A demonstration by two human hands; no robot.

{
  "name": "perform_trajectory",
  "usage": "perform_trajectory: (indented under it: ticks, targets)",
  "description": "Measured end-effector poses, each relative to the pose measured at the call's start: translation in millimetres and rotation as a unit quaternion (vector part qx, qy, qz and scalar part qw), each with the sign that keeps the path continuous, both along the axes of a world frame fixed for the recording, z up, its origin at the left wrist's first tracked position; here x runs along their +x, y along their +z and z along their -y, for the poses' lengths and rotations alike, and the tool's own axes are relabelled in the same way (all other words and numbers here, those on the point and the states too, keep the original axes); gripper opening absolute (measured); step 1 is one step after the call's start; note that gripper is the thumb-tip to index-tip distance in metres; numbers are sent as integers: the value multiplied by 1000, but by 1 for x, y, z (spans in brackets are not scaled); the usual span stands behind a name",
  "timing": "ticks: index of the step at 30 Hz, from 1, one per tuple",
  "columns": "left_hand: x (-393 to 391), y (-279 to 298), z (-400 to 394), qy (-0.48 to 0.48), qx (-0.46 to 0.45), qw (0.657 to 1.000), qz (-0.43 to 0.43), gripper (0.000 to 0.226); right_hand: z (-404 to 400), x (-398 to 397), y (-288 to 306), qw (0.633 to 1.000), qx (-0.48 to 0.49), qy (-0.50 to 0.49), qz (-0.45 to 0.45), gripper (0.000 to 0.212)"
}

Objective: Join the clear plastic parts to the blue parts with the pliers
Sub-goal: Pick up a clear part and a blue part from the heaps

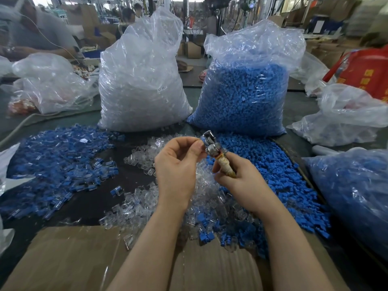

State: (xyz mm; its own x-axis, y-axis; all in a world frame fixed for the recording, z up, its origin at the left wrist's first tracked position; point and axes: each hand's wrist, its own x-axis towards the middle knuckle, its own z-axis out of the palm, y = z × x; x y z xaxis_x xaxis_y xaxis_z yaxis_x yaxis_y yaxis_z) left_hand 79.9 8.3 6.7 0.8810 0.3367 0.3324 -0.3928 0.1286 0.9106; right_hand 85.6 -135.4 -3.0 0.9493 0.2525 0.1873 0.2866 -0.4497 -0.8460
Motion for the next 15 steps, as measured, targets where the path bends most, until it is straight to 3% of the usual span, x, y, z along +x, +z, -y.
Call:
perform_trajectory:
  ticks: [15]
  targets:
    - [0, 2, 2, -7, -24, 1000, -9, 14, -2, 0, -1, 999, -26, -24, 5, 10]
